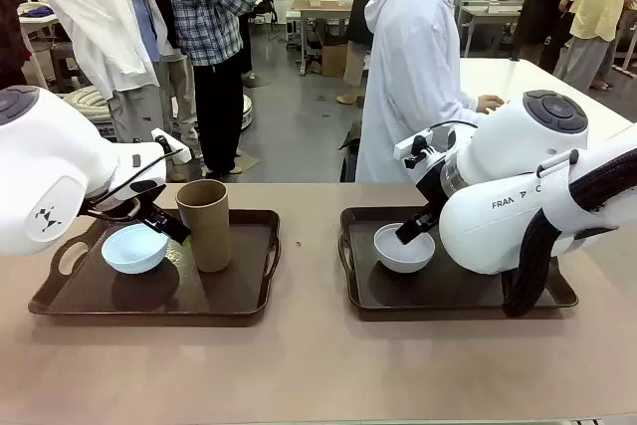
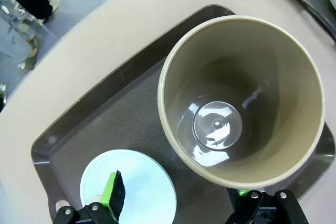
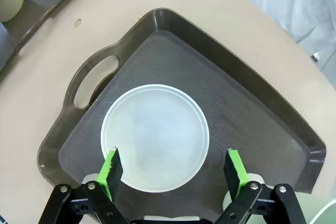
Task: Set up a tray with a mat and arrange the tableware.
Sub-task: Pick up the Picnic Bowl and Reusable plastic cup from the Handle tray in front of the human's position and hold them in the air.
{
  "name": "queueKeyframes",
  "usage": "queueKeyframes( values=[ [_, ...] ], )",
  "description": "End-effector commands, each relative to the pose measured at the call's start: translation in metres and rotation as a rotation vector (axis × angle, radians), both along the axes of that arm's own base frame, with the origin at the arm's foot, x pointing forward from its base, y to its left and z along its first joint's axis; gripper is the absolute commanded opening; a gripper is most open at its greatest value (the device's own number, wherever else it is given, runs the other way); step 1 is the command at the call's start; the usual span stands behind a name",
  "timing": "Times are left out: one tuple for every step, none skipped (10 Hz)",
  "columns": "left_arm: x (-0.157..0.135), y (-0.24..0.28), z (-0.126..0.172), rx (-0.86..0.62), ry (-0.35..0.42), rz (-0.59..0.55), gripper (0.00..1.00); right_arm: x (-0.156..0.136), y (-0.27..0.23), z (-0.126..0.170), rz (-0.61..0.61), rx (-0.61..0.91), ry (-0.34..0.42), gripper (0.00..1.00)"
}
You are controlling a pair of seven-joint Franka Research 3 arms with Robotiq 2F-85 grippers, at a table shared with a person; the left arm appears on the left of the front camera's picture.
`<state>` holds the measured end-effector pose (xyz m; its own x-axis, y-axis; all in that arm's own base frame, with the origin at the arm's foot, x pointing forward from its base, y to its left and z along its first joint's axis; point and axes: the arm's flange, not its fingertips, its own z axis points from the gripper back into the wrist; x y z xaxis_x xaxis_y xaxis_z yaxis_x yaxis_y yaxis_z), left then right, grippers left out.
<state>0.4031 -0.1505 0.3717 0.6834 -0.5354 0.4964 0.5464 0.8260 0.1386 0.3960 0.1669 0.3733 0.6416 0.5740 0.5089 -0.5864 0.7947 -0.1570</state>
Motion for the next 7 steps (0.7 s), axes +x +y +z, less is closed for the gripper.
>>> queueKeyframes(
  values=[
    [0.0000, -0.0001, 0.0000, 0.000, 0.000, 0.000, 1.00, 0.0000, 0.0000, 0.0000, 0.000, 0.000, 0.000, 1.00],
    [0.0000, -0.0001, 0.0000, 0.000, 0.000, 0.000, 1.00, 0.0000, 0.0000, 0.0000, 0.000, 0.000, 0.000, 1.00],
    [0.0000, -0.0001, 0.0000, 0.000, 0.000, 0.000, 1.00, 0.0000, 0.0000, 0.0000, 0.000, 0.000, 0.000, 1.00],
    [0.0000, -0.0001, 0.0000, 0.000, 0.000, 0.000, 1.00, 0.0000, 0.0000, 0.0000, 0.000, 0.000, 0.000, 1.00],
    [0.0000, -0.0001, 0.0000, 0.000, 0.000, 0.000, 1.00, 0.0000, 0.0000, 0.0000, 0.000, 0.000, 0.000, 1.00],
    [0.0000, -0.0001, 0.0000, 0.000, 0.000, 0.000, 1.00, 0.0000, 0.0000, 0.0000, 0.000, 0.000, 0.000, 1.00],
    [0.0000, -0.0001, 0.0000, 0.000, 0.000, 0.000, 1.00, 0.0000, 0.0000, 0.0000, 0.000, 0.000, 0.000, 1.00]
  ],
)
